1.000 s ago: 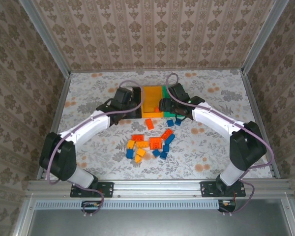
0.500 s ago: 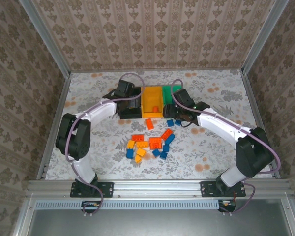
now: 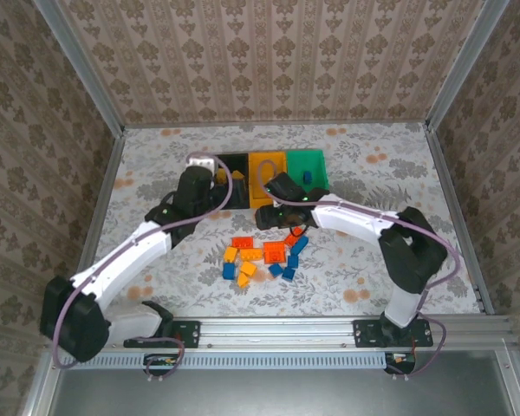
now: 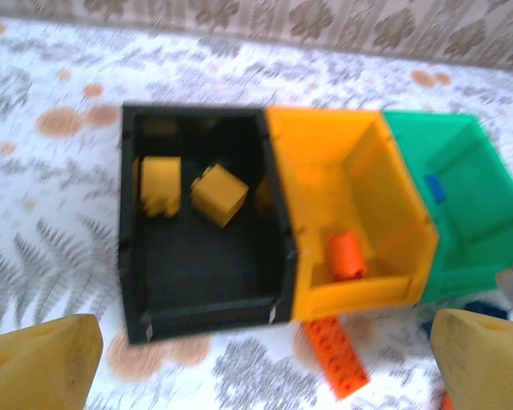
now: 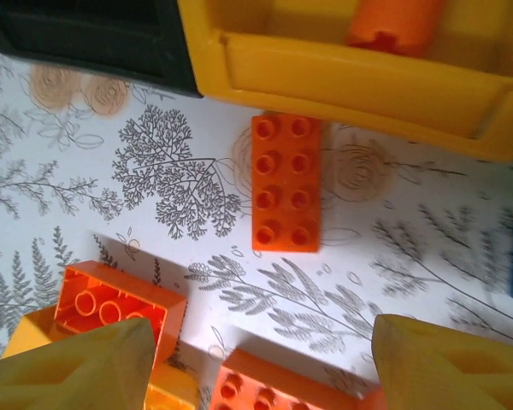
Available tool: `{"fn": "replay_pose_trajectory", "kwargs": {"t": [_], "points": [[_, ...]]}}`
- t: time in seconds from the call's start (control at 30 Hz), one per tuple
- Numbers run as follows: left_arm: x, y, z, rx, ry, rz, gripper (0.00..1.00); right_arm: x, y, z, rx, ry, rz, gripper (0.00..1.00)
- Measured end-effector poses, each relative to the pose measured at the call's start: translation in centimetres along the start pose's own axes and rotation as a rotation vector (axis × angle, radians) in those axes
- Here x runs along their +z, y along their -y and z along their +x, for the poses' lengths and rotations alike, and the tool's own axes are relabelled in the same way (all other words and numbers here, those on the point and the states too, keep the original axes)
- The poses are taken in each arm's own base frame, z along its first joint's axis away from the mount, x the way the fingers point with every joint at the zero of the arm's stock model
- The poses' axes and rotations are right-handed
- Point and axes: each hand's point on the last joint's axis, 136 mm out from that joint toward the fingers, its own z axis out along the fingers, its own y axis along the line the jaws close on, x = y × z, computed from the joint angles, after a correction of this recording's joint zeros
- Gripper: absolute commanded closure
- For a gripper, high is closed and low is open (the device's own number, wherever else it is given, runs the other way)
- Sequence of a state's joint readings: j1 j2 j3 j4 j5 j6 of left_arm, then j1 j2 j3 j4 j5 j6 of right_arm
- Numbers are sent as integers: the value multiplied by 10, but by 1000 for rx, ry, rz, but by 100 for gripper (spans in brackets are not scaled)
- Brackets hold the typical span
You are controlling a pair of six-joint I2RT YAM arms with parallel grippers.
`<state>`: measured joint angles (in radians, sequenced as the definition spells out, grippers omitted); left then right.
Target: Sort the legos into containers by color
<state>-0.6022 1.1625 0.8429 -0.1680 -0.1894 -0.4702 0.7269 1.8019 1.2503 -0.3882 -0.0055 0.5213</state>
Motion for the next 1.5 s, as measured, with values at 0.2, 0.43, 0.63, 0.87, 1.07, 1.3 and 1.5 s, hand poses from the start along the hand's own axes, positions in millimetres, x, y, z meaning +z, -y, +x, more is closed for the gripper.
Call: {"fn": "replay_pose_trajectory", "kwargs": {"t": [0.2, 0.43, 0.63, 0.87, 1.07, 1.3, 1.5], "points": [[-20, -33, 37, -46, -3, -68, 0, 39, 0, 3, -34, -35, 72, 33], [-26, -44, 41, -89, 20, -99, 0, 65, 13, 3, -86, -37, 187, 38], [-25, -49, 43, -100, 22, -115, 0, 71, 15, -4, -121, -35, 243, 50], [-25, -52, 43, -107, 22, -123, 0, 71, 15, -5, -133, -35, 248, 68], [-25, -54, 43, -111, 23, -130, 0, 67, 14, -1, -129, -28, 223, 74], [-24, -57, 42, -117, 21, -133, 0, 37, 16, 20, -116, -47, 165, 75], [-24, -56, 43, -120, 15, -123, 0, -22, -1, -16, -77, 94, 82, 74]]}}
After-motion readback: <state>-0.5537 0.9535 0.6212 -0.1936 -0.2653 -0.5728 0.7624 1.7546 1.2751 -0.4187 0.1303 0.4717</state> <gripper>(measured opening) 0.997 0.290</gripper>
